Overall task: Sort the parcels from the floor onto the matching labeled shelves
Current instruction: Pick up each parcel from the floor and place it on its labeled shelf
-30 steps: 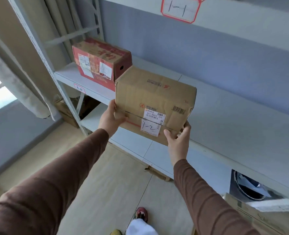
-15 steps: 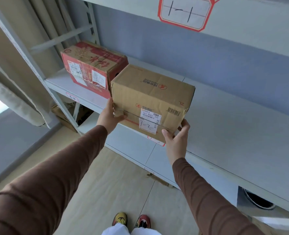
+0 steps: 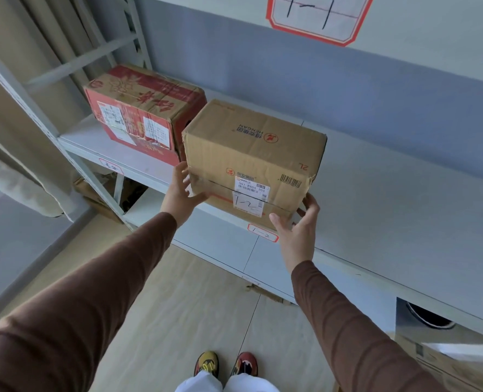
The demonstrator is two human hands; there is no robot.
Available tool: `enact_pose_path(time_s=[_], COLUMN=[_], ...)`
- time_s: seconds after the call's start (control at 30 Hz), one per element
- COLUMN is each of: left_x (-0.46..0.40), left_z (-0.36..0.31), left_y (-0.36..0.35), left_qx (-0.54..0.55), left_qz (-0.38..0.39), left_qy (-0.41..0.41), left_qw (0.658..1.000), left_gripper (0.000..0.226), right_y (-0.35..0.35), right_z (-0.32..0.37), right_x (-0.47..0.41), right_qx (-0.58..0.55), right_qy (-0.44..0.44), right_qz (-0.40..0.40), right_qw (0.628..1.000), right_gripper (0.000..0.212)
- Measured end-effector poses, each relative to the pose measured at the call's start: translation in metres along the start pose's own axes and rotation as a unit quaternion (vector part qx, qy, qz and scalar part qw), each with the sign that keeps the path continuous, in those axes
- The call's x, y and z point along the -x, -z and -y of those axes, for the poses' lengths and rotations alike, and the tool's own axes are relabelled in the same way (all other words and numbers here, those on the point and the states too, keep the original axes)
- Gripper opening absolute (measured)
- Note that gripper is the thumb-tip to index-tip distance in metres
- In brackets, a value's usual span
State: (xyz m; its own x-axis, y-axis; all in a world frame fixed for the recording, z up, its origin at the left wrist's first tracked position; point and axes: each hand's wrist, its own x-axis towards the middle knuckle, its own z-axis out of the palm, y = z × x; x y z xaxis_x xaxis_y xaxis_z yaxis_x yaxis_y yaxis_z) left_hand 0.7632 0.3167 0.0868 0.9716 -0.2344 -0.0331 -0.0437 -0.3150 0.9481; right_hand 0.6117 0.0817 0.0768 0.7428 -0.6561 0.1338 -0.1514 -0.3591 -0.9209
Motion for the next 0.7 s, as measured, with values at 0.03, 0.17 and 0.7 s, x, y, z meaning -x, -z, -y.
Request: enact_pose_path(time_s=[0.03, 0.17, 0.7], left_x=[0.002, 0.005, -0.046], left_z=[0.002, 0.006, -0.002], left_y=[-0.001, -0.006, -0.026], left_qx=[0.008, 0.034, -0.035], left_qz=[-0.004, -0.002, -0.013], left_qy=[0.001, 0.01, 0.003], left_qw=[1.0, 0.999, 0.999], left_gripper=[0.077, 0.082, 0.061], right_y=[0.001, -0.001, -0.019], right_z=[0.0, 0.0, 0.006], right_x=[0.001, 0.001, -0.042], right_qx=[0.001, 0.006, -0.019], right_qy=[-0.004, -0.028, -0.046], right_qz=[0.004, 0.025, 0.013], right_qw=[1.0, 0.999, 0.999], right_gripper=[0.087, 0.091, 0.071])
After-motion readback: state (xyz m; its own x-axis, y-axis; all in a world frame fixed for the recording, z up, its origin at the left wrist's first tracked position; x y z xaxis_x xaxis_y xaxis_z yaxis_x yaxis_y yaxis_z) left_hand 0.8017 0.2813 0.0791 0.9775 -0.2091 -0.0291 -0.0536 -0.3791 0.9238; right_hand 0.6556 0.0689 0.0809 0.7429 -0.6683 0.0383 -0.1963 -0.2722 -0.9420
